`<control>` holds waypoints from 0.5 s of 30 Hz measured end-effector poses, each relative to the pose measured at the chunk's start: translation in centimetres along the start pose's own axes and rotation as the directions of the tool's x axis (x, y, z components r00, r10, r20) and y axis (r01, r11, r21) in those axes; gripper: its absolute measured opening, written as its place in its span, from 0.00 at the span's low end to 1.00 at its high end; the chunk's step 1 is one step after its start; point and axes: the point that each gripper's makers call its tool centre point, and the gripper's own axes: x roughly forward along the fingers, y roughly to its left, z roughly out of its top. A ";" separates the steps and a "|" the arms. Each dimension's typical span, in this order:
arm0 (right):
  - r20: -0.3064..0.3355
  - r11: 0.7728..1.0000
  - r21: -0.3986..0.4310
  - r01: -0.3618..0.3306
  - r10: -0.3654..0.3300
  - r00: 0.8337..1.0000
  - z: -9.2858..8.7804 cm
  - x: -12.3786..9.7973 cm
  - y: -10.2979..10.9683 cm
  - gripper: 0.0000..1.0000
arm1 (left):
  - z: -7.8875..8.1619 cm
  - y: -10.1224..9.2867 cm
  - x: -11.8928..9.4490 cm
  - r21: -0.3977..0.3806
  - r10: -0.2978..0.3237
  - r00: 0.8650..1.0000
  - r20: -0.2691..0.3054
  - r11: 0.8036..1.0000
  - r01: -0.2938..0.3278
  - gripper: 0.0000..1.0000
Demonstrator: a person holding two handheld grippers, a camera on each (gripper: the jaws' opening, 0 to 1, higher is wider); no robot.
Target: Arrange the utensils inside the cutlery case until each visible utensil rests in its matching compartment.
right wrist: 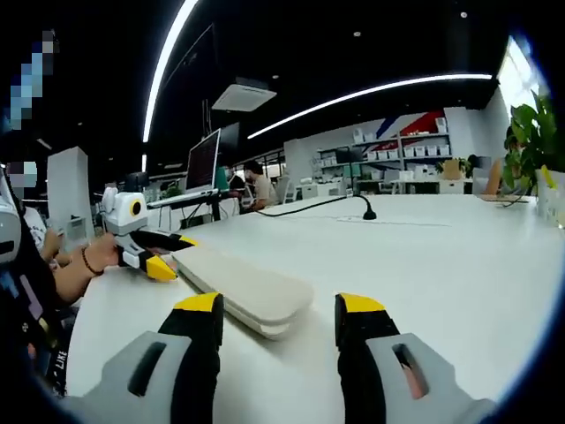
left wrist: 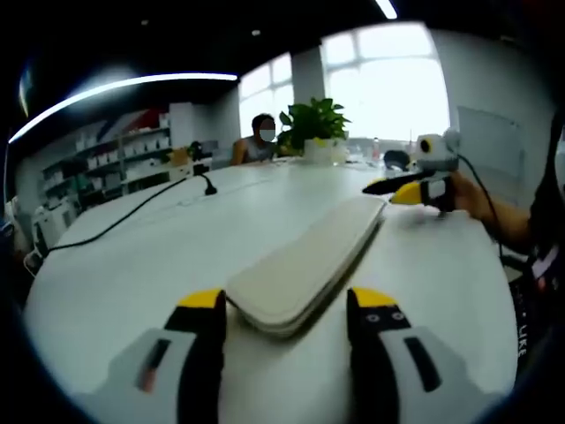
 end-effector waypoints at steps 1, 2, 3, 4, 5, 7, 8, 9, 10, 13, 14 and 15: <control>0.021 1.000 0.007 0.024 -0.025 0.999 0.5 -0.4 -0.3 0.55 | 0.3 0.2 -0.1 -0.001 0.007 1.000 0.013 1.000 -0.007 0.59; 0.042 0.999 0.015 0.042 -0.043 0.998 1.0 -0.9 -0.4 0.55 | 0.5 0.4 -0.3 -0.008 0.011 1.000 0.018 1.000 -0.010 0.56; 0.057 0.998 0.017 0.053 -0.054 0.997 1.5 -1.5 -0.4 0.55 | 0.7 0.7 -0.4 -0.020 0.014 1.000 0.026 1.000 -0.014 0.50; 0.068 0.998 0.019 0.064 -0.065 0.996 1.8 -1.9 -0.5 0.55 | 1.1 0.9 -0.4 -0.038 0.008 0.999 0.039 0.999 -0.006 0.48; 0.095 0.995 0.028 0.093 -0.095 0.991 2.6 -2.5 -0.8 0.56 | 1.3 1.2 -0.5 -0.048 0.011 0.999 0.047 0.999 -0.008 0.48; 0.177 0.991 0.067 0.119 -0.129 0.976 4.6 -3.7 -0.9 0.59 | 1.8 1.5 -1.1 -0.038 0.021 0.997 0.073 0.999 -0.018 0.49; 0.196 0.992 0.063 0.110 -0.121 0.973 5.4 -4.3 -0.6 0.63 | 1.8 1.7 -1.3 -0.042 0.022 0.997 0.070 0.999 -0.019 0.50; 0.199 0.993 0.052 0.109 -0.118 0.973 5.9 -4.9 -0.3 0.67 | 1.7 1.8 -1.6 -0.042 0.022 0.998 0.064 0.999 -0.019 0.51; 0.206 0.992 0.021 0.121 -0.123 0.971 6.7 -5.5 -0.1 0.69 | 1.7 2.0 -2.1 -0.044 0.024 0.998 0.058 0.999 -0.021 0.52; 0.195 0.985 -0.026 0.173 -0.165 0.967 7.6 -6.9 -0.2 0.70 | 3.0 2.2 -3.7 -0.034 0.047 0.995 0.087 0.998 -0.044 0.56; 0.196 0.983 -0.031 0.181 -0.172 0.965 7.9 -7.4 -0.1 0.70 | 3.7 2.3 -4.3 -0.027 0.055 0.993 0.109 0.998 -0.052 0.56; 0.202 0.981 -0.045 0.189 -0.177 0.963 8.2 -7.9 -0.1 0.70 | 4.5 2.3 -5.0 -0.020 0.064 0.989 0.130 0.998 -0.062 0.56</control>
